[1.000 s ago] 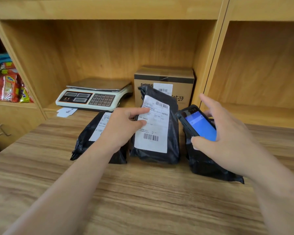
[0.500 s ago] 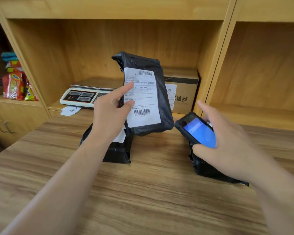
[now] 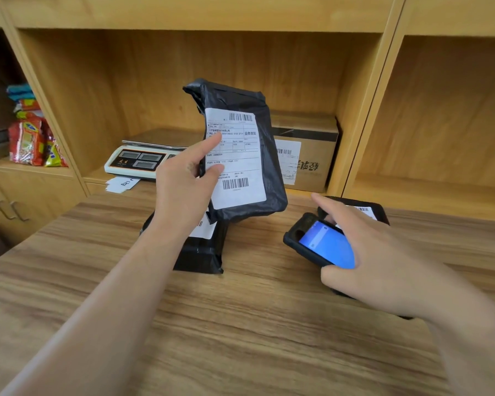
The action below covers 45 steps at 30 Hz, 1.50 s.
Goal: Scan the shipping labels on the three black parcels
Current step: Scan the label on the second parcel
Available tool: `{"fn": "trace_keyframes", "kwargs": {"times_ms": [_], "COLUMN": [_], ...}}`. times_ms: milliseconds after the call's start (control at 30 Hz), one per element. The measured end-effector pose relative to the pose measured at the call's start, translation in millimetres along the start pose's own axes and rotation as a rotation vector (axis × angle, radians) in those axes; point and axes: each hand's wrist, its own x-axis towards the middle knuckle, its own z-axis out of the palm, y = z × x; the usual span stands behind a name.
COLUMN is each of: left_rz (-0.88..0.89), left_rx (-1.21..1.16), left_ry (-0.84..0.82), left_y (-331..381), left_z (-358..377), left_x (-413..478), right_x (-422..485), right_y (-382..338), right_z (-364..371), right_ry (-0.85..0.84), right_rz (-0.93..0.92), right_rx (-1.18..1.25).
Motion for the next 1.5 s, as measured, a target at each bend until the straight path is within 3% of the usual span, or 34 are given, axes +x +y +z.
{"fn": "trace_keyframes", "kwargs": {"times_ms": [433, 833, 1133, 1500], "left_rz": [-0.134, -0.268, -0.316, -0.239], "left_rx": [0.124, 0.181, 0.195, 0.565], "left_ry": [-0.147, -0.389, -0.428, -0.578], "left_y": [-14, -23, -28, -29], "left_z": [14, 37, 38, 38], "left_x": [-7, -23, -24, -25], "right_x": [-2, -4, -3, -4], "right_y": [6, 12, 14, 16], "right_z": [-9, -16, -18, -20], "right_ry": [0.153, 0.260, 0.267, 0.255], "right_rz": [-0.003, -0.006, 0.013, 0.006], "right_rx": [0.069, 0.107, 0.101, 0.094]}}
